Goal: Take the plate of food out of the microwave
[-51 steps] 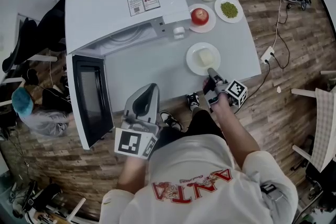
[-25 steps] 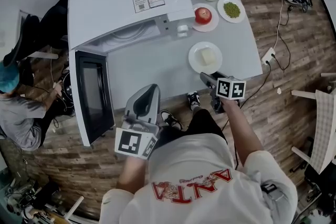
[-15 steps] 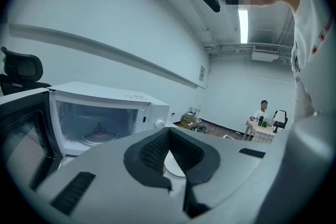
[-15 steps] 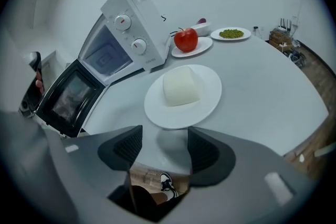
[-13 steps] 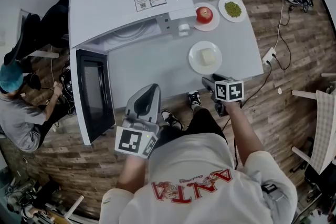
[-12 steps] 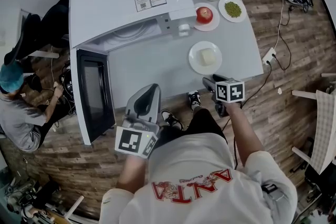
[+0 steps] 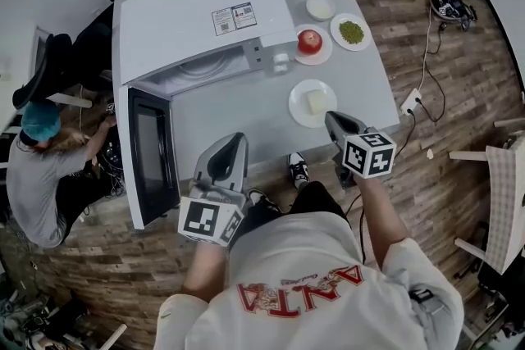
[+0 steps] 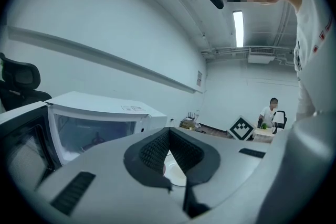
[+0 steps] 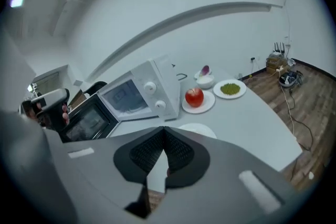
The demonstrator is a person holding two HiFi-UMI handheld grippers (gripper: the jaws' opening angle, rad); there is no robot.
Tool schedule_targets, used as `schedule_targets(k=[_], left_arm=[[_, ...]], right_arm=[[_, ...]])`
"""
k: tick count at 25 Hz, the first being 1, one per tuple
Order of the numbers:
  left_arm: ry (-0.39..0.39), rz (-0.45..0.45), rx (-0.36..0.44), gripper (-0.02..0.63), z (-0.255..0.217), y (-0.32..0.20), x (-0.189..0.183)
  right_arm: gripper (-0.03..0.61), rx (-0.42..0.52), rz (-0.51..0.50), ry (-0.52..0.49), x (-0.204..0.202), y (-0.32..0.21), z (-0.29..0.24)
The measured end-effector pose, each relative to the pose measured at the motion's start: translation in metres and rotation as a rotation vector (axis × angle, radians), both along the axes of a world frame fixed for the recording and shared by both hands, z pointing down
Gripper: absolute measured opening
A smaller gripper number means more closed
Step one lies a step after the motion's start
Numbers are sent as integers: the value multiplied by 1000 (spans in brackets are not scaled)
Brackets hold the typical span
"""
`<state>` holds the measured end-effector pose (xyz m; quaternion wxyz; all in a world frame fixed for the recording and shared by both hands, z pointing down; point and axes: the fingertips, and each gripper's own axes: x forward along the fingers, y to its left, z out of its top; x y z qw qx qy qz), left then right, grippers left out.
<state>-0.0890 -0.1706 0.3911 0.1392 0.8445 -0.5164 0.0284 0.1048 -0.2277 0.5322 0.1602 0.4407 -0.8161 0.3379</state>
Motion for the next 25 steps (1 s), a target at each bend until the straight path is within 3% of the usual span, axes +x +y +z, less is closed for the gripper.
schedule_targets(k=[9,16,25], left_arm=[[4,-15,59,8,-39,9,-11],[-30,-77,142,7,-73,13,-38],[-40,-128,201,8,-101,19,-53]], right_arm=[[2,311,-11,-25,-15,-5,-129],[2,529,-57,-57,-34,8,-221],[2,627,-112,-46,-52,15,-255]])
